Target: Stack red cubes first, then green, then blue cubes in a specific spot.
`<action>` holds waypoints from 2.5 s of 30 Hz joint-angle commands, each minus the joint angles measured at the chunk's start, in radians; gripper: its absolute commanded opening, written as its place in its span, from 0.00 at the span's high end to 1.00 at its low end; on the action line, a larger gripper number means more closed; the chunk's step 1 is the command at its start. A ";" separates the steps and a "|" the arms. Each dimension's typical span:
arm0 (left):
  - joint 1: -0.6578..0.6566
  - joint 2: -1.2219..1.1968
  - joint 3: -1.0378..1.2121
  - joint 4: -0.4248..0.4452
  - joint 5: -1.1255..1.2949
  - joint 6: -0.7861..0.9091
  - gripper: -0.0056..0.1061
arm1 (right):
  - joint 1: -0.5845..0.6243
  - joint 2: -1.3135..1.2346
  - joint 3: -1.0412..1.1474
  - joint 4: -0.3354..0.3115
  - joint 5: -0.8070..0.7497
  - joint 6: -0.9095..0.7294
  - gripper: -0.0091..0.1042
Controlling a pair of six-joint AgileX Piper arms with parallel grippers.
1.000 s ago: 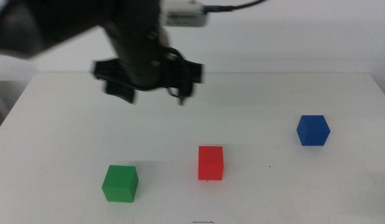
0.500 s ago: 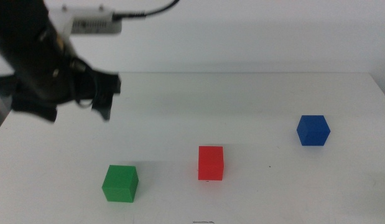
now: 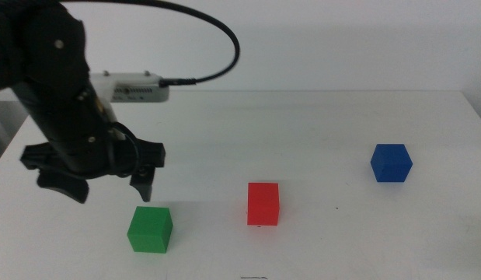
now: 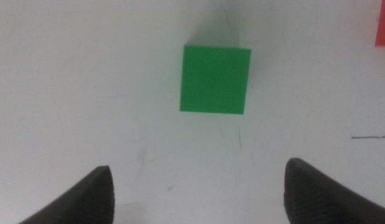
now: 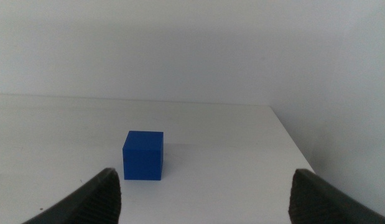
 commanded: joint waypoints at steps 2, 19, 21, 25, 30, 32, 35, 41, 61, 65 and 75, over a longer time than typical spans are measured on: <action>0.002 0.000 -0.022 -0.022 -0.029 0.023 0.11 | -0.008 -0.015 -0.010 -0.007 -0.074 -0.005 0.09; 0.002 0.246 -0.019 -0.022 -0.151 0.102 0.11 | -0.008 -0.015 -0.010 -0.007 -0.074 -0.005 0.09; 0.002 0.272 -0.019 -0.026 -0.163 0.119 0.11 | -0.008 -0.015 -0.010 -0.007 -0.074 -0.005 0.09; 0.002 0.315 -0.019 -0.047 -0.186 0.139 0.11 | -0.008 -0.015 -0.010 -0.007 -0.074 -0.005 0.09; 0.001 0.351 -0.019 -0.065 -0.207 0.158 0.12 | -0.008 -0.015 -0.010 -0.007 -0.074 -0.005 0.09; 0.001 0.361 -0.019 -0.065 -0.208 0.157 0.15 | -0.008 -0.015 -0.010 -0.007 -0.074 -0.005 0.09; 0.001 0.373 -0.019 -0.067 -0.208 0.157 0.22 | -0.008 -0.015 -0.010 -0.007 -0.074 -0.005 0.09; 0.001 0.373 -0.020 -0.082 -0.181 0.146 0.53 | -0.008 -0.015 -0.010 -0.007 -0.074 -0.005 0.09; -0.132 0.299 -0.387 -0.048 0.092 -0.171 0.94 | -0.008 -0.015 -0.010 -0.007 -0.074 -0.005 0.09; -0.192 0.299 -0.429 -0.045 0.088 -0.302 0.95 | -0.008 -0.015 -0.010 -0.007 -0.074 -0.005 0.09; -0.242 0.369 -0.523 -0.193 0.090 -0.224 0.95 | -0.008 -0.015 -0.010 -0.007 -0.074 -0.005 0.09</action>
